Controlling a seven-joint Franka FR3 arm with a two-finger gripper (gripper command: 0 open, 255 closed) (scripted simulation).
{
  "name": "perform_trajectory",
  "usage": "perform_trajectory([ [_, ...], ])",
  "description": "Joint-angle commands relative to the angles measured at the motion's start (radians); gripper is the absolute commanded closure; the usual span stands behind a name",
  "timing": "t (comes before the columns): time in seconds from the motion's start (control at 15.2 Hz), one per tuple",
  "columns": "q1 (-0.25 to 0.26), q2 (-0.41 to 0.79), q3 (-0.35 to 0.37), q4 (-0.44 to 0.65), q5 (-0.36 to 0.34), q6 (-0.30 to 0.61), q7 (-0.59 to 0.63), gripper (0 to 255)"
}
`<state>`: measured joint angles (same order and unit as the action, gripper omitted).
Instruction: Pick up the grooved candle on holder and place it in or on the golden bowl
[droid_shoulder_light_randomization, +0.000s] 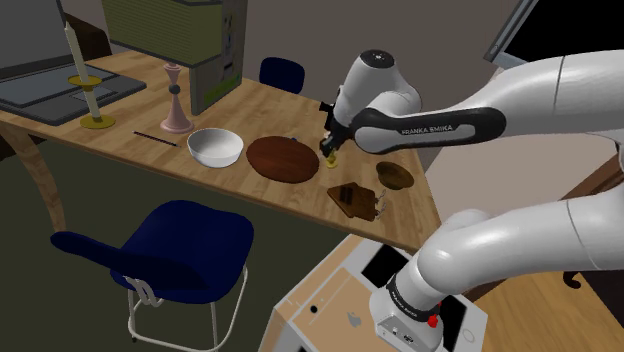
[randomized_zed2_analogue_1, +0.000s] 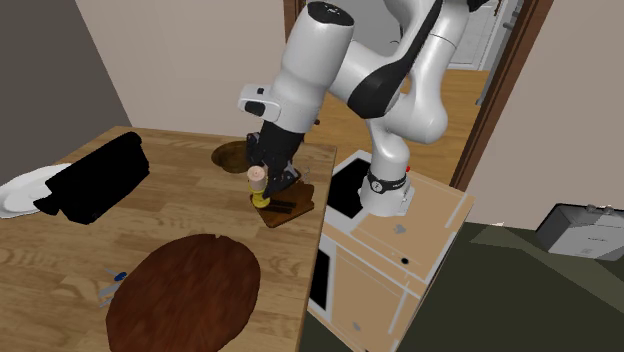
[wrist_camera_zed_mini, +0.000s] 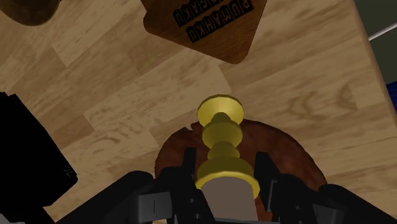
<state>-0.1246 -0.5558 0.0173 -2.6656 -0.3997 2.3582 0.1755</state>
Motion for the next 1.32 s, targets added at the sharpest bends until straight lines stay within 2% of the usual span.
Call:
perform_trajectory([
  [0.0,-0.008,-0.021,-0.023,-0.006,-0.002,-0.007,-0.031,255],
  [0.59,-0.114,-0.108,-0.241,-0.066,-0.076,0.036,-0.281,255],
  [0.99,-0.175,-0.102,-0.396,-0.044,-0.116,0.069,-0.455,255],
  [1.25,-0.198,-0.072,-0.504,-0.004,-0.129,0.091,-0.573,255],
])
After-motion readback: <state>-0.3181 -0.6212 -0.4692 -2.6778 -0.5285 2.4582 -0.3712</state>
